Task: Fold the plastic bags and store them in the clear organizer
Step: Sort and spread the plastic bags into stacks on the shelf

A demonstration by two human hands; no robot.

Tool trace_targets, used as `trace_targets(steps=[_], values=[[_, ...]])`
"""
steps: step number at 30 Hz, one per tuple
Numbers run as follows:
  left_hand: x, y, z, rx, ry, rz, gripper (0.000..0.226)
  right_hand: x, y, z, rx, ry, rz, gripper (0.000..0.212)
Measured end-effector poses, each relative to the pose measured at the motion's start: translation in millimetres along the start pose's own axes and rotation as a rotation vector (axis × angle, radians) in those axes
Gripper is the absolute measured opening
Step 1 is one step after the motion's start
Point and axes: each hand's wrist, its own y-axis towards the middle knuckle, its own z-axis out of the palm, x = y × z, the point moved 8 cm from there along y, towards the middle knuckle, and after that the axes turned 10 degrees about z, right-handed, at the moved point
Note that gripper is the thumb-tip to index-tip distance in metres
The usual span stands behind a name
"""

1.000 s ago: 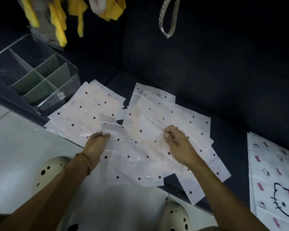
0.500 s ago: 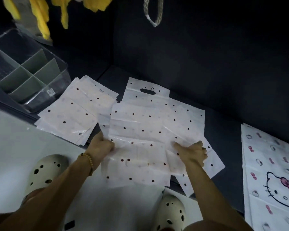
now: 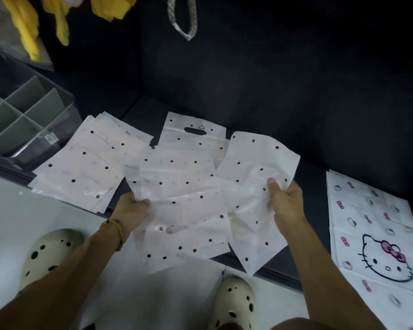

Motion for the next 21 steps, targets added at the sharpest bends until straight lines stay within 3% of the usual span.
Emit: trace_targets(steps=[6,12,15,18,21], values=[[-9.5,-10.6,8.3,0.111,-0.179,0.023,0.029,9.6,-10.1,7.3,0.367,0.162,0.226,0.015],[-1.0,-12.2,12.8,0.086,-0.347,-0.105,0.023,-20.2,-33.9,85.2,0.482,-0.365,0.012,0.010],[-2.5,-15.9,25.3,0.159,-0.628,-0.139,0.034,-28.4,-33.8,109.0,0.469,-0.540,-0.094,0.028],[-4.4,-15.4,24.9,0.203,-0.447,-0.040,0.040,-37.4,-23.6,110.1,0.421,-0.655,-0.124,0.022],[-5.8,-14.4,27.6,0.186,-0.235,0.059,0.032,-44.2,-16.3,109.7,0.391,-0.718,-0.150,0.014]])
